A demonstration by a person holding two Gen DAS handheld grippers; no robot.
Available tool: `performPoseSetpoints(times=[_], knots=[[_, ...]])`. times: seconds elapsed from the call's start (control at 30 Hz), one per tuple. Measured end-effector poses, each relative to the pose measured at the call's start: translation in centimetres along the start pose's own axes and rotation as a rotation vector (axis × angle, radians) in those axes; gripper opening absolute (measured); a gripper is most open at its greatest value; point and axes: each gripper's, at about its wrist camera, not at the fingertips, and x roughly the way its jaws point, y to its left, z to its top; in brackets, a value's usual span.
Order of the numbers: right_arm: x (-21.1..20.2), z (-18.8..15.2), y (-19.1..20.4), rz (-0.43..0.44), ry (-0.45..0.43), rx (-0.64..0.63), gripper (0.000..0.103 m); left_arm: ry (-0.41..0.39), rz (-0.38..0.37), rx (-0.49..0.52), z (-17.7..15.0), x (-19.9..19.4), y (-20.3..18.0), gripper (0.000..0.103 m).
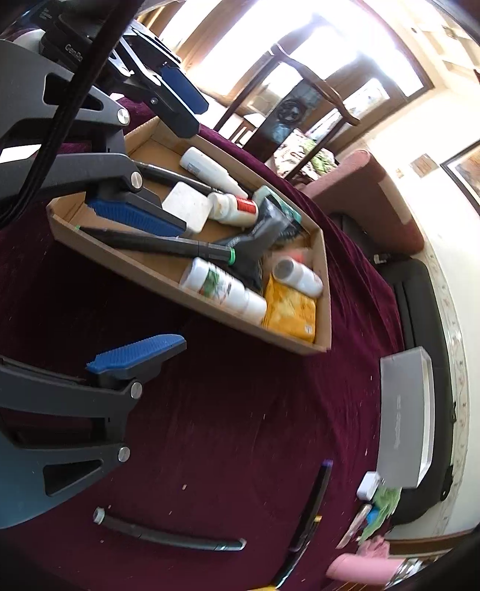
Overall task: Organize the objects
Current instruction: 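Move the left tool toward the remaining black marker on the table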
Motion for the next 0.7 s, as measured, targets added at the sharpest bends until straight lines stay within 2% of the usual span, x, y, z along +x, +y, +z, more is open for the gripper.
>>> performPoseSetpoints(times=[0.43,0.6,0.7], knots=[[-3.6,-1.0,-7.4,-0.011,-0.054,0.151,0.06,0.024,-0.024,0.125,0.3,-0.2,-5.5,0.054],[-5.6,-1.8,-11.8,-0.032,-0.083,0.237,0.06,0.06,-0.131,0.146,0.5,0.2,-8.2,0.054],[-7.5,-2.9,-15.5,-0.069,-0.106,0.315,0.06,0.097,-0.223,0.167,0.4,1.1,-11.0,0.058]])
